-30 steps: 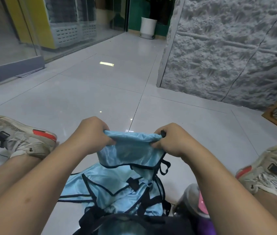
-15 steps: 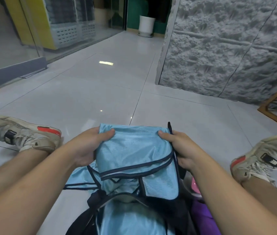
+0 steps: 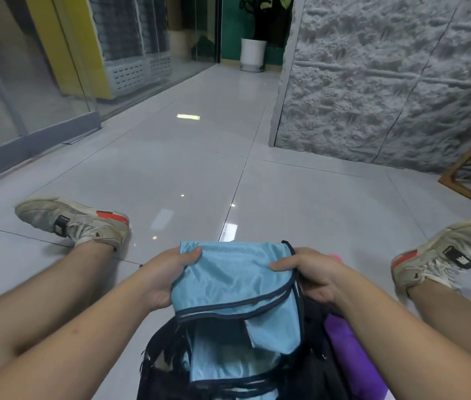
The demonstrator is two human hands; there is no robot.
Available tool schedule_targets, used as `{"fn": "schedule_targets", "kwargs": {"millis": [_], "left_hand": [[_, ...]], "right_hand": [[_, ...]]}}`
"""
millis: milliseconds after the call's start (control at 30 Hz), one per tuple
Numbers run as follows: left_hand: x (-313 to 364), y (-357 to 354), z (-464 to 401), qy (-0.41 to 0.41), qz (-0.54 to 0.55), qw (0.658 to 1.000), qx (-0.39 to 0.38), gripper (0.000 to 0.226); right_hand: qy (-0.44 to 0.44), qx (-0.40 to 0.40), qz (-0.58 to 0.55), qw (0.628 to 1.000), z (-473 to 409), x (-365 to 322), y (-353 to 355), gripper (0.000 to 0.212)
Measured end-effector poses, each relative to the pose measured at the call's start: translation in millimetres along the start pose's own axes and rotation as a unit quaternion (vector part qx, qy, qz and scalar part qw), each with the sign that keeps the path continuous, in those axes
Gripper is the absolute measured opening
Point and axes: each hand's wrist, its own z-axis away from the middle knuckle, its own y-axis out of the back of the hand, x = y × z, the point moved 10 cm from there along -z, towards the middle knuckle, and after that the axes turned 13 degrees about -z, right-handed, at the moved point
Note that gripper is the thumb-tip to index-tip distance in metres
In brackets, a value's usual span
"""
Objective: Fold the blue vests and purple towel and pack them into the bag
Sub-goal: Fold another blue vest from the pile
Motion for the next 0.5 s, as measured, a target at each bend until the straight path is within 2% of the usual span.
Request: {"fn": "schedule_targets", "kwargs": {"millis": [233,367,500], "left_hand": [[-28.0,-10.1,32.2,0.013,0.020,1.000,-0.007,0.028],[-40.7,-18.0,51.3,0.019,0.019,1.000,-0.012,0.025],[-66.2,-19.4,61.5,0.039,-0.009,0.999,0.023,0.025]], "right_hand": [[-0.016,0.012,-0.033,0.999,37.4,36.4,9.7,0.025],[-0.034,0.022,-0.033,0.999,51.4,57.6,19.1,0.030],[-0.043,0.026,-0.004,0.999,55.1,79.2,24.7,0.029]]}}
